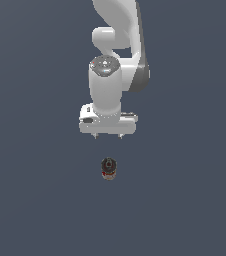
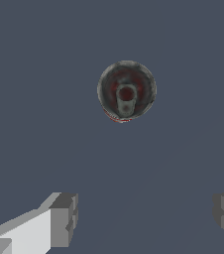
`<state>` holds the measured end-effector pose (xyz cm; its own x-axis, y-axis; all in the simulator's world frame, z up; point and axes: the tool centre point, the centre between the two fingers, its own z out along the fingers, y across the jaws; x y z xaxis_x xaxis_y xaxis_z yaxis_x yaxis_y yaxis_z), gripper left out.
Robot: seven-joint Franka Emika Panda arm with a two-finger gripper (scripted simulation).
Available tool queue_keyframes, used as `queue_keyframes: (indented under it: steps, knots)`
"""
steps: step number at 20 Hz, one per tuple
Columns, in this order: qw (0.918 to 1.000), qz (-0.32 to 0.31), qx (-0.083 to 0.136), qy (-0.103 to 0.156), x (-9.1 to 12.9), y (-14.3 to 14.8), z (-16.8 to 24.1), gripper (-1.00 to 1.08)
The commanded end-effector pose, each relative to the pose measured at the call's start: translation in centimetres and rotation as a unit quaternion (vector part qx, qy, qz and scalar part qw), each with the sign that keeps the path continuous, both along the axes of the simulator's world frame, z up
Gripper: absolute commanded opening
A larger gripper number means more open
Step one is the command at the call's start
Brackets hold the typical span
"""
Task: Pick up the object and move it to a goal position.
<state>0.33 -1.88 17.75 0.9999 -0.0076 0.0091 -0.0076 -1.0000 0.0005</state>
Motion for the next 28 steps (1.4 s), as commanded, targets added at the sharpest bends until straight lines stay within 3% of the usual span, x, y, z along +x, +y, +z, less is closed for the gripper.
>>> queue_keyframes:
  steps: [1,18,28]
  knots:
    - [1.0,0.0,0.0,0.0,0.0,0.0,0.0,1.0]
    - [0.9993,0.035,-0.008,-0.009,0.6,1.3,0.5,1.0]
    - [0.9998,0.016,-0.006,-0.005,3.2,1.0,-0.8,1.0]
